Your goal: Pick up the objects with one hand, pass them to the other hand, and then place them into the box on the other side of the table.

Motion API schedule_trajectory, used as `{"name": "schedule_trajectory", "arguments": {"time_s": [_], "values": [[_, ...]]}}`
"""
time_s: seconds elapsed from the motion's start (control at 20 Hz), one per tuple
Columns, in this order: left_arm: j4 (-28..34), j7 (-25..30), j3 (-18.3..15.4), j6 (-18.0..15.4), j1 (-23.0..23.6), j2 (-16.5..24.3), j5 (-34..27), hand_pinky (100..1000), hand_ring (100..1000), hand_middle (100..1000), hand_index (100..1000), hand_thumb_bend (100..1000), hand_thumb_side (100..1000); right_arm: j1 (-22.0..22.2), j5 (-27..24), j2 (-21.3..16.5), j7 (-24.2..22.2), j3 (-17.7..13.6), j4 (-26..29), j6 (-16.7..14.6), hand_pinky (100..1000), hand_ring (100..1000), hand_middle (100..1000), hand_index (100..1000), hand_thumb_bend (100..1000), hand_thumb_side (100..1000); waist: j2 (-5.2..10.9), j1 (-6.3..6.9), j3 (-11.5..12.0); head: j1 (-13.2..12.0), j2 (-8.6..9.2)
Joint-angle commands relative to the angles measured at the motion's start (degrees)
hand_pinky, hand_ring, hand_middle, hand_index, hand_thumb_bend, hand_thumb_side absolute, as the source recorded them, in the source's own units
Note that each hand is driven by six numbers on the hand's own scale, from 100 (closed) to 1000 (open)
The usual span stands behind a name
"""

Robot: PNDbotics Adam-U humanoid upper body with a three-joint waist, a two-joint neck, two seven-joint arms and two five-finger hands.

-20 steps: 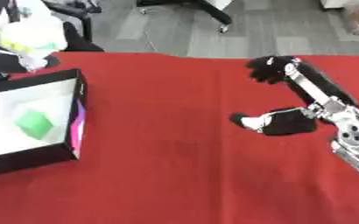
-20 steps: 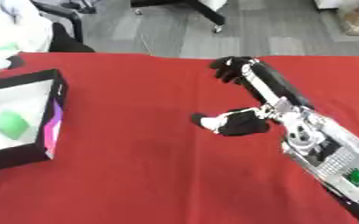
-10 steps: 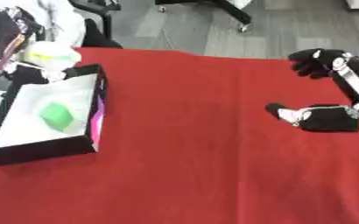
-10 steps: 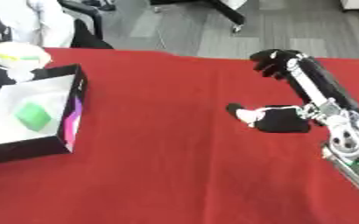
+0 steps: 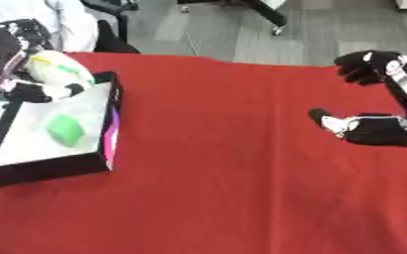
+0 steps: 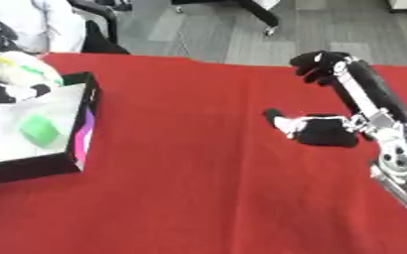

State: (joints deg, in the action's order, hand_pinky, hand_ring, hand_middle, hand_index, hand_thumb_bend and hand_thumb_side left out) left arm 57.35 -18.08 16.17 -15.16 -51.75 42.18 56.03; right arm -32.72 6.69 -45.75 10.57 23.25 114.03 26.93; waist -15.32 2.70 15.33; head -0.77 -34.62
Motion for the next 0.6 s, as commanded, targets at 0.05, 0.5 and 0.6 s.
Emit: {"name": "schedule_trajectory", "arguments": {"time_s": [0.05, 0.5, 0.6], "values": [[0.1, 3.4, -1.5, 1.3, -0.9, 1.8, 3.3, 971, 841, 797, 868, 771, 662, -0.5, -0.4, -1.2, 0.4, -1.0, 0.6, -0.1, 765, 731, 682, 796, 505, 222, 0.94, -0.41, 0.2, 0.5, 0.06], [0.1, 2.9, -2.7, 3.1, -0.5, 1.5, 2.8, 877, 740, 772, 770, 608, 487, -0.2, -0.6, -1.2, 0.9, -1.2, 0.6, -0.3, 763, 728, 678, 793, 506, 219, 0.94, -0.34, 0.4, 1.0, -0.10], [1.4, 1.3, -3.3, 2.6, -0.2, 1.2, -0.5, 806, 689, 755, 756, 513, 332, -0.1, -0.4, -1.5, 0.9, -1.2, 0.6, -0.4, 774, 729, 659, 754, 504, 224, 0.88, -0.35, 0.5, 1.7, -0.31]]}}
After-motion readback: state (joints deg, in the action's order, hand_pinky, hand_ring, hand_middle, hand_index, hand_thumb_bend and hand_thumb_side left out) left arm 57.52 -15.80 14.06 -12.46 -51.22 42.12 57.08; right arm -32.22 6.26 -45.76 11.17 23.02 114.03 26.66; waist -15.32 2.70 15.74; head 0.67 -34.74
